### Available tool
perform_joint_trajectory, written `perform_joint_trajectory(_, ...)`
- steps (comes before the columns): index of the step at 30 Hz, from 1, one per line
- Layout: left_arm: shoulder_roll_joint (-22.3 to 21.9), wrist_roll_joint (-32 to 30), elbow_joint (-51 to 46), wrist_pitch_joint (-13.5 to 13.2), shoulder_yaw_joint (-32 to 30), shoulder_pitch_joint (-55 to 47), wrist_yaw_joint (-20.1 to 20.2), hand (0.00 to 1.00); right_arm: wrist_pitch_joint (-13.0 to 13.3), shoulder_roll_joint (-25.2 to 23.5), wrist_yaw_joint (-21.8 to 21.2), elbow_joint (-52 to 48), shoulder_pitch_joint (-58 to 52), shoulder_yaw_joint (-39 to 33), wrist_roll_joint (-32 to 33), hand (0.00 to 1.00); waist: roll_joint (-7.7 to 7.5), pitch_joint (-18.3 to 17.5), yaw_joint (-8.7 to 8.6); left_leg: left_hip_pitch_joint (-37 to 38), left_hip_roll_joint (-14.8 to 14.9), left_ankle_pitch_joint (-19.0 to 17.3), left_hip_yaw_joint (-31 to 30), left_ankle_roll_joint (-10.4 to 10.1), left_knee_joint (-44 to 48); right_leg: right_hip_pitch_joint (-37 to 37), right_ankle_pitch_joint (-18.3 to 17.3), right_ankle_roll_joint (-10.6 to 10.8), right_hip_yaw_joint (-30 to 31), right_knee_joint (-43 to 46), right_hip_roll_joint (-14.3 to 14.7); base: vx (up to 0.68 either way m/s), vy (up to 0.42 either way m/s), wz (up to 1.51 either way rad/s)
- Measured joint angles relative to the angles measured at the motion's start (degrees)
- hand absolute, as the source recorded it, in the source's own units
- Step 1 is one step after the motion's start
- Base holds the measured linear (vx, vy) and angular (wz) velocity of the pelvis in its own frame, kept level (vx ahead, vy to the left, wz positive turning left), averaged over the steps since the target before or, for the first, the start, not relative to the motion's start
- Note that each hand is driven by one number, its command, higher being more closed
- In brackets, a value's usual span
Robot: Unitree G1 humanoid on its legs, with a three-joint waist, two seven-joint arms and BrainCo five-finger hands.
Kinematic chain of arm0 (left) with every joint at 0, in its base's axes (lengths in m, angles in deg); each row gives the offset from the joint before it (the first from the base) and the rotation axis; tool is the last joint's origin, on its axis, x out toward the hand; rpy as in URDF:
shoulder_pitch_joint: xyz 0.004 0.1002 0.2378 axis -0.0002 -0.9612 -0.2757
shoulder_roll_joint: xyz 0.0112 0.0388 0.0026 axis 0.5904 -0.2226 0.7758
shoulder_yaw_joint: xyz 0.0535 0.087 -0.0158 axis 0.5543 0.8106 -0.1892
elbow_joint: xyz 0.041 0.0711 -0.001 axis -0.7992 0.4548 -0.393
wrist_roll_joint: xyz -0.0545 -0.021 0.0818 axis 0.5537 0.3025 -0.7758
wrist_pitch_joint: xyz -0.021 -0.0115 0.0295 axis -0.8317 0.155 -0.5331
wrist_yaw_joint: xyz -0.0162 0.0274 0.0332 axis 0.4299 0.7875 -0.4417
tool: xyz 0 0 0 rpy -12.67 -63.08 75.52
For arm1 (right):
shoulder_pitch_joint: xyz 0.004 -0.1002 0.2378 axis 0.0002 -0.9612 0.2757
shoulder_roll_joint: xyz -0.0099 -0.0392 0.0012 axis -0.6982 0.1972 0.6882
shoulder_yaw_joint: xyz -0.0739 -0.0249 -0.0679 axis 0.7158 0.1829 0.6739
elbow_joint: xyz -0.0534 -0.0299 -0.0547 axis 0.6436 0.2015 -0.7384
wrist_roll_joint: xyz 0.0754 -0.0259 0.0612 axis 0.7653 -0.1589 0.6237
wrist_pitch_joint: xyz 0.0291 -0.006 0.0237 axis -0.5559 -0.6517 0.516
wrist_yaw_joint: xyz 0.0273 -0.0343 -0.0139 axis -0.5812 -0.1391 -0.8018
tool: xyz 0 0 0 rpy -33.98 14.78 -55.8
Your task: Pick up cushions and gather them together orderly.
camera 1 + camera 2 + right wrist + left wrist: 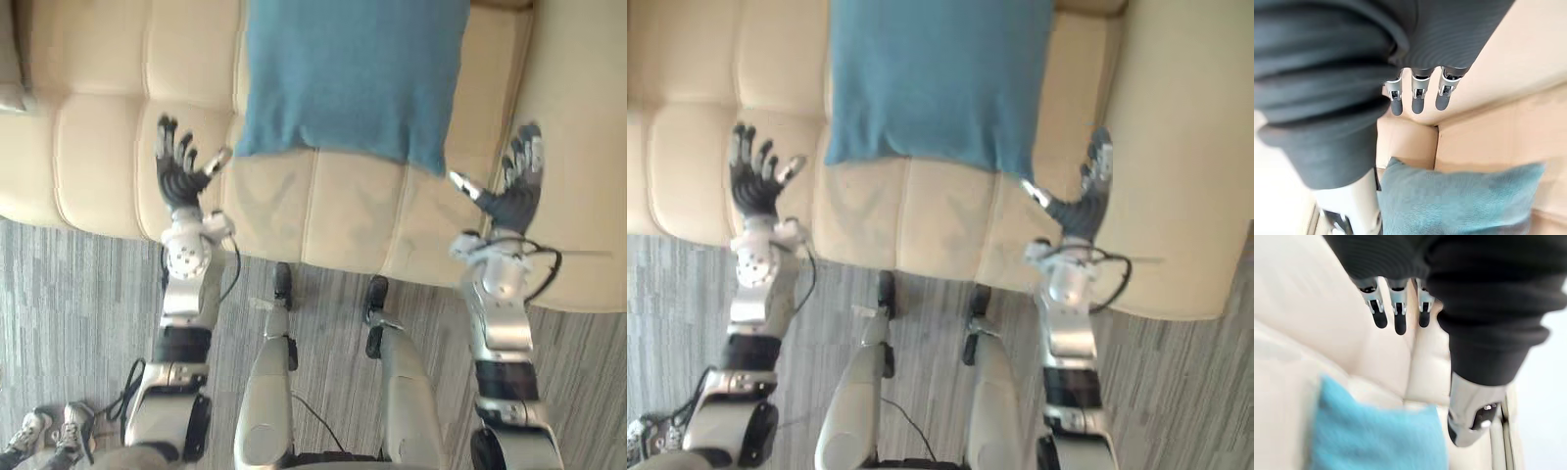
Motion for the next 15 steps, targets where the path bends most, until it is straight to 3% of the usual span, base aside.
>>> perform_joint_trajectory(1,-0.4,0.0,0.0,0.0,-0.1,-1.6,0.3,0.0,0.0,-0.3,-0.6,0.0,-1.0,0.0,0.0,0.0,-0.16,-0.7,-0.02,0.5,0.0,-0.4,0.0,0.2,0.3,0.8,-0.2,0.1,-0.1,0.0,0.0,0.09,-0.043,0.17)
perform_joint_trajectory(3,-2.0,-1.1,0.7,0.8,-0.3,-10.8,2.7,0.0,0.4,-2.8,-4.0,1.1,-9.0,0.5,0.0,0.0,-1.41,-5.5,0.05,4.2,0.4,-2.0,1.7,0.2,0.5,5.0,-1.5,0.4,-0.5,-0.7,0.0,0.14,-0.038,0.09)
perform_joint_trajectory(6,-3.7,-2.3,4.2,1.6,-1.1,-17.2,4.5,0.0,0.9,-4.9,-6.5,5.0,-13.9,1.3,-0.2,0.0,-2.52,-8.8,0.18,8.9,0.7,-3.3,3.6,0.2,0.2,9.6,-2.1,0.8,0.1,-2.3,0.2,0.11,-0.008,-0.13)
perform_joint_trajectory(7,-5.5,-2.9,8.0,2.1,-1.2,-20.7,5.9,0.0,0.9,-6.2,-7.8,9.1,-17.1,1.6,-0.4,0.0,-2.65,-12.1,0.08,10.9,0.9,-4.1,4.3,0.2,0.0,11.9,-2.1,0.9,0.4,-4.2,0.6,0.14,0.003,-0.19)
perform_joint_trajectory(10,-8.2,-4.2,16.9,3.5,-1.2,-24.4,8.8,0.0,0.5,-8.2,-9.5,22.2,-19.2,1.9,-2.6,0.0,-2.68,-16.5,0.01,15.7,1.1,-4.2,6.0,-0.3,-2.2,16.5,-1.5,1.4,1.3,-7.8,1.3,0.17,0.022,-0.24)
perform_joint_trajectory(15,-9.6,-7.7,32.1,4.5,-1.7,-24.4,12.1,0.0,-1.1,-10.5,-10.4,40.7,-18.8,-1.0,-2.9,0.0,-1.95,-20.4,-0.37,22.6,1.4,-4.2,7.3,-0.4,-5.7,23.5,-0.5,1.9,1.8,-12.4,2.1,0.12,0.018,-0.11)
